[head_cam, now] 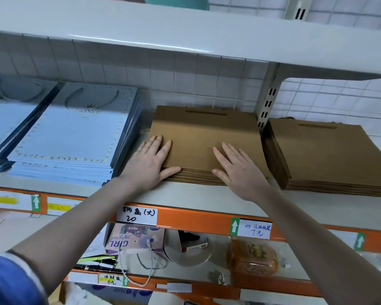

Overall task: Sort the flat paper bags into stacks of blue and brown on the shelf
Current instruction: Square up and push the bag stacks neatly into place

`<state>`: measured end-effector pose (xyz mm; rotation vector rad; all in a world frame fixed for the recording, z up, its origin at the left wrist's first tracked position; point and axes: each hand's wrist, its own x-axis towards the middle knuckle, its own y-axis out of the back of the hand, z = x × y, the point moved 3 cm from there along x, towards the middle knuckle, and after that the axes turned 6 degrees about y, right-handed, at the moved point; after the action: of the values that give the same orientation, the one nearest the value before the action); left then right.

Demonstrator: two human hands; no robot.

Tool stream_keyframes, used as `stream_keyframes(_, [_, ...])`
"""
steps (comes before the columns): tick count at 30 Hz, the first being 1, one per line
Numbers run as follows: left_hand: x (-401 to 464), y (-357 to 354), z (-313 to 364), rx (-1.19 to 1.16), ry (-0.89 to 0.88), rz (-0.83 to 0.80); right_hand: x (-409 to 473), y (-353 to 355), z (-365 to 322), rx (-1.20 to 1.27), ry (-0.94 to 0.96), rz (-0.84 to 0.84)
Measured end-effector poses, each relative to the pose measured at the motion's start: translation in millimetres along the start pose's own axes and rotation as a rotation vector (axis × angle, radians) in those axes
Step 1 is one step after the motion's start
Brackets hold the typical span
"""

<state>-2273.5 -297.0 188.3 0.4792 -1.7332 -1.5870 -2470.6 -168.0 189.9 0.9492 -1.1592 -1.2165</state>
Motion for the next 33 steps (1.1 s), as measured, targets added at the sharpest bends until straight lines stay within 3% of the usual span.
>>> stream_keyframes(8, [1.7,-7.7,1.1,0.049,0.025,0.038,3.5,-14.3,-1.5,-0.075,-0.023,0.005])
stream_keyframes(17, [-25.8,5.4,3.5,0.145,0.063,0.108,-4.9,16.2,-17.1,0.146,-0.092,0.093])
stream_keyframes(27, [-99.2,13.7,-35.9,0.157,0.363,0.156,19.5,20.7,-40.0,0.268,-0.082,0.106])
stream_keyframes(33, [-117.9,20.8,-81.8,0.166,0.405,0.157,43.2,27.7,-88.2,0.34,-0.032,0.143])
